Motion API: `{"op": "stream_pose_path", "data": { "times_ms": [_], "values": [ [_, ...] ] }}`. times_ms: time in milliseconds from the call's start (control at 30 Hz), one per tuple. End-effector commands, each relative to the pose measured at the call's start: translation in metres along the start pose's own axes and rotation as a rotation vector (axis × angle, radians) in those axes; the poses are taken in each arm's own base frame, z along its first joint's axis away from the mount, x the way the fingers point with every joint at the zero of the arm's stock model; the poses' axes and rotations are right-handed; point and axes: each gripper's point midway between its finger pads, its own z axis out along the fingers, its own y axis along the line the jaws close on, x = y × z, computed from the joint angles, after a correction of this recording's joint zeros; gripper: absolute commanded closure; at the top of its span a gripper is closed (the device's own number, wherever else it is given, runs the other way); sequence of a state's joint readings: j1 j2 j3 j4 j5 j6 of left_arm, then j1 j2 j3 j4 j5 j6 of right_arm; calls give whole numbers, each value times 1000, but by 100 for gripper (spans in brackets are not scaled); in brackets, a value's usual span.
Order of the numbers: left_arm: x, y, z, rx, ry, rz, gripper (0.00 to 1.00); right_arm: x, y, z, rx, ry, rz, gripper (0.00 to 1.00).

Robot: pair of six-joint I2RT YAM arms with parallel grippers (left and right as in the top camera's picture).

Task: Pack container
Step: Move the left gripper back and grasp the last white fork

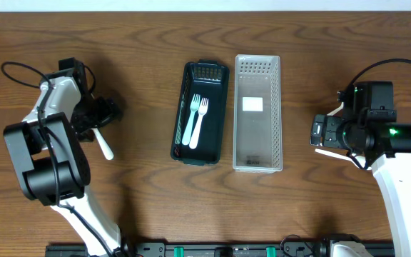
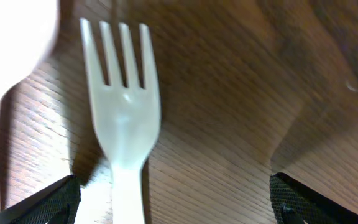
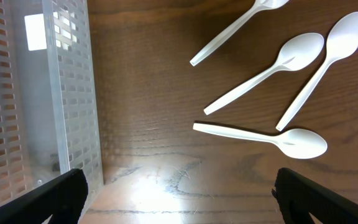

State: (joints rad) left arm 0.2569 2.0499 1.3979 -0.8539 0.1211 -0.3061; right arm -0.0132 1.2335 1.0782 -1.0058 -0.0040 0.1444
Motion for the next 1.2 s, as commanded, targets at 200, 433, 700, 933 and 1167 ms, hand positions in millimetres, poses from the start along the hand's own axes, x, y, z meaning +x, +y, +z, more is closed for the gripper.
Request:
{"op": "stream_pose_path", "data": {
  "times_ms": [200, 433, 700, 933, 1167],
  "values": [
    [1, 2, 9, -7, 17, 29, 12, -5, 3, -5, -5, -18, -21, 1],
    [12, 8, 23, -24, 59, 35, 12, -5, 3, -5, -5, -18, -21, 1],
    [20, 22, 26, -94, 76, 38, 16, -5, 3, -5, -5, -18, -21, 1],
    [22, 23, 26, -100, 83, 39, 17, -5, 3, -5, -6, -18, -22, 1],
    [22, 22, 26, -100, 84, 40, 27, -5, 3, -5, -5, -15, -21, 1]
  ]
}}
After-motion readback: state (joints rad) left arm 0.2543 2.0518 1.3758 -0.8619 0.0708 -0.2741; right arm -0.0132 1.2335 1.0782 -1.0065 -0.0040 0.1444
